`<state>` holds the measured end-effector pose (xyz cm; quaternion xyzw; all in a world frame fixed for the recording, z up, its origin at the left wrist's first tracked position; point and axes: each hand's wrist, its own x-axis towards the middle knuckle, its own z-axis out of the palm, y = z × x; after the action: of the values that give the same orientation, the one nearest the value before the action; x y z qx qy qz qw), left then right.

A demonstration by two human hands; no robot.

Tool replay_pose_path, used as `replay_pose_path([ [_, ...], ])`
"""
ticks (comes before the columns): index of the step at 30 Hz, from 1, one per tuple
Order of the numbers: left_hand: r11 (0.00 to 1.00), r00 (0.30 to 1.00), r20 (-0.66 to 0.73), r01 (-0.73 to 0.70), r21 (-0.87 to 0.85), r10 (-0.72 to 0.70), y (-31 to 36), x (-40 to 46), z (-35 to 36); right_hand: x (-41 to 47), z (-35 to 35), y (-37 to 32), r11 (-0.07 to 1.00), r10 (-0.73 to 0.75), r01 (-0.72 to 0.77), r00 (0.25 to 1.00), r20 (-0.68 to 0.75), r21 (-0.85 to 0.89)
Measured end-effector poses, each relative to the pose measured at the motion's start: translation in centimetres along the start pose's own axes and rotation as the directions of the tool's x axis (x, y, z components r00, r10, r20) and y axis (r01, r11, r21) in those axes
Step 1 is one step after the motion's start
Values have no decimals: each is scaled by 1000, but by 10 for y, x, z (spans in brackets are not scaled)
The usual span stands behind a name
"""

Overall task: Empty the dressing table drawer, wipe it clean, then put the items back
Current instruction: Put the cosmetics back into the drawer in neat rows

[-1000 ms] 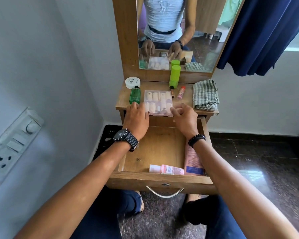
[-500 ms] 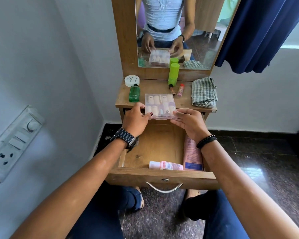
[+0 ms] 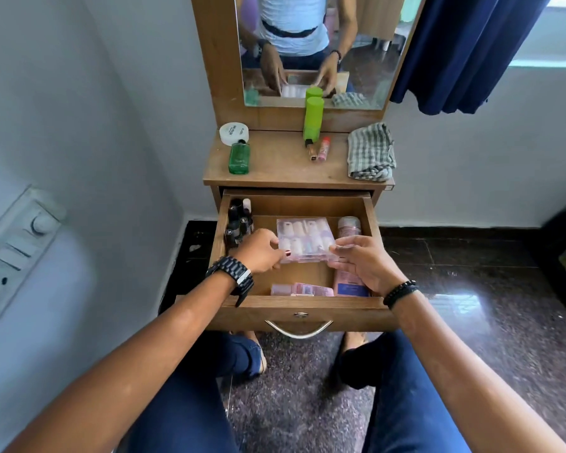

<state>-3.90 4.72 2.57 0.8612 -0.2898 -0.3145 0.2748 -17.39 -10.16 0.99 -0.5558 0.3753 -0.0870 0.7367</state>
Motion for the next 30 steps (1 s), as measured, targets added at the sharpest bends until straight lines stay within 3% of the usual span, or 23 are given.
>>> replay_pose_path([
  [5, 993, 992, 93, 80, 89, -88, 5, 17, 7, 22, 4, 4, 997, 49, -49, 999, -16, -58],
  [12, 952, 990, 96, 69, 300, -102, 1, 20, 13, 41, 20, 10, 931, 111, -109, 994, -14, -350],
  [15, 929, 991, 98, 45, 368, -87, 0, 18, 16, 43, 28, 11, 775, 13, -41, 999, -48, -630],
  [18, 897, 992, 110, 11, 443, -67, 1, 16, 19, 44, 34, 7, 626, -73, 20, 997, -33, -779],
  [25, 847, 970, 233, -70, 527, -64, -2, 14, 24, 51, 51, 6, 529, -109, 91, 993, 38, -844],
  [30, 815, 972, 226, -77, 574, -67, -5, 15, 23, 55, 58, 5, 503, -127, 134, 989, 81, -854],
])
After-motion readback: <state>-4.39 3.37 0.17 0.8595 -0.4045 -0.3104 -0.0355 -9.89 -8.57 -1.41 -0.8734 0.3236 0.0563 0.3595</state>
